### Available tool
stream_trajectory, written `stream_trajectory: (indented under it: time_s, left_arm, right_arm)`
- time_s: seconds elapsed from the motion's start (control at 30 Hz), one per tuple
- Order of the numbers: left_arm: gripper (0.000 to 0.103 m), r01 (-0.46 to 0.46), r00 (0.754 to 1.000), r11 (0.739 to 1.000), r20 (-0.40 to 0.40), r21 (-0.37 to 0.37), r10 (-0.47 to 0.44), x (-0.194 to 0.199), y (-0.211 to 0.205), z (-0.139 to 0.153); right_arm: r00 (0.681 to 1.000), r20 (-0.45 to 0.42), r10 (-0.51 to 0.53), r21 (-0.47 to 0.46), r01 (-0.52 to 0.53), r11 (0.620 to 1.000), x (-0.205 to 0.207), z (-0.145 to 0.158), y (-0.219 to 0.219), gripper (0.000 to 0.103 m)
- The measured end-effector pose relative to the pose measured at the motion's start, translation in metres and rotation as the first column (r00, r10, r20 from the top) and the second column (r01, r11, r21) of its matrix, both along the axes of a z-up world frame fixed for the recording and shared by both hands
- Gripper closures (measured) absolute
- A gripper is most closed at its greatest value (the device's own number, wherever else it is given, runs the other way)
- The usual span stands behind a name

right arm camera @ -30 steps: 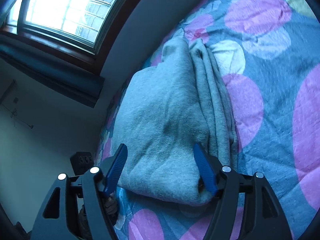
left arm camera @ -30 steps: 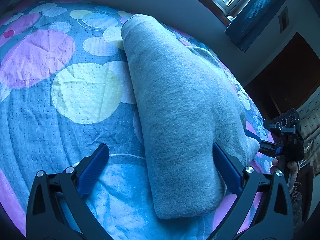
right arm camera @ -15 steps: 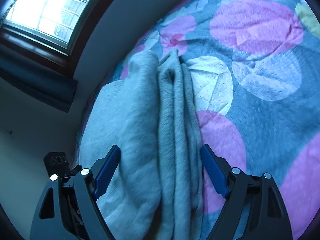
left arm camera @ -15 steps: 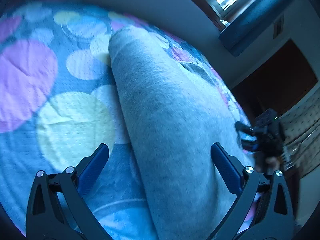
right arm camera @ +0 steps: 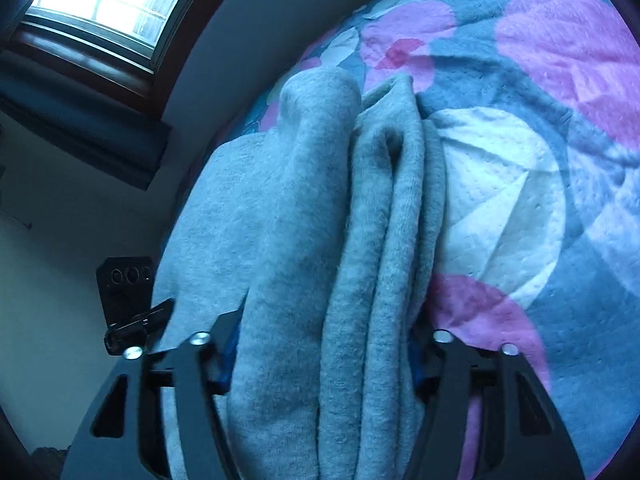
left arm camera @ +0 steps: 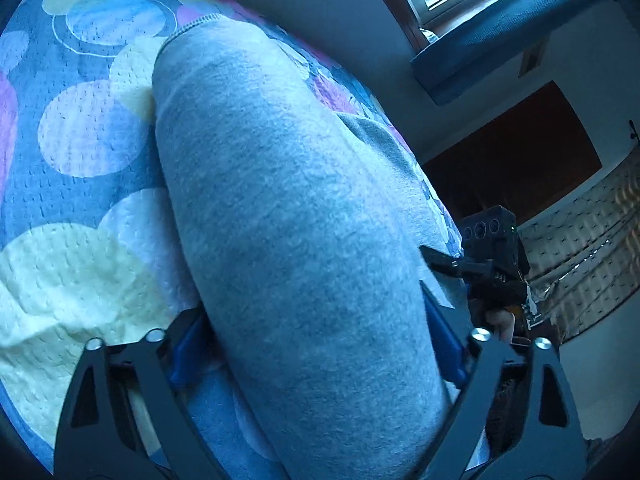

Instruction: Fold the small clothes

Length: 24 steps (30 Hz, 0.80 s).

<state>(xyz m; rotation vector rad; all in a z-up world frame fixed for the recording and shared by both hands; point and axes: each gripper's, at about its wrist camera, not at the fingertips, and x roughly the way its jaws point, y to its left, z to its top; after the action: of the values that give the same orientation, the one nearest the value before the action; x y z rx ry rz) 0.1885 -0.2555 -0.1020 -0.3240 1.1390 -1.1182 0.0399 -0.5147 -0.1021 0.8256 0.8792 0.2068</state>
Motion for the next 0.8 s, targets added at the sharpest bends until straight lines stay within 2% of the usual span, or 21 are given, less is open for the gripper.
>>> stream_trajectory:
  time_s: [0.1,0.17,0.3,0.4,0.5,0.57,0.67,0.7,0.8]
  left_arm:
    - [0.038,-0.017,1.0,1.0,-0.014,-0.017,0.017,0.001,0.008,0.007]
    - [0.042,-0.024,1.0,1.0,-0.012,-0.02,0.023,0.002,0.013,0.014]
    - [0.046,-0.041,0.999,0.999,0.033,-0.025,0.042,0.001,0.03,0.038]
    - [0.046,-0.063,0.996,0.997,0.055,-0.033,0.065,0.007,0.058,0.058]
    - [0.046,-0.086,0.995,0.996,0.053,-0.01,0.087,0.013,0.091,0.068]
    - [0.046,-0.103,0.994,0.995,0.044,0.017,0.102,0.017,0.109,0.065]
    - [0.046,-0.138,0.99,0.988,0.006,0.063,0.138,0.024,0.127,0.043]
    - [0.046,-0.146,0.988,0.987,-0.03,0.073,0.149,0.027,0.13,0.029]
    - [0.041,-0.172,0.98,0.984,-0.091,0.036,0.175,0.033,0.133,0.003]
  right_arm:
    - [0.998,0.056,0.0,-0.029,0.002,1.0,-0.007,0.018,0.01,0.057]
    - [0.995,0.097,0.004,-0.037,0.0,0.999,-0.01,0.033,0.013,0.059]
    - [0.987,0.162,0.025,-0.04,-0.019,0.999,-0.007,0.058,0.034,0.06]
    - [0.98,0.194,0.041,0.034,-0.048,0.998,0.006,0.062,0.05,0.06]
    - [0.974,0.215,0.066,0.127,-0.095,0.987,0.026,0.056,0.069,0.061]
    - [0.978,0.191,0.089,0.163,-0.121,0.979,0.041,0.044,0.085,0.061]
    - [0.989,0.116,0.091,0.186,-0.112,0.976,0.058,0.018,0.098,0.062]
    - [0.993,0.092,0.077,0.198,-0.094,0.976,0.061,0.009,0.098,0.062]
    - [0.997,0.053,0.047,0.28,-0.06,0.958,0.064,-0.014,0.088,0.062]
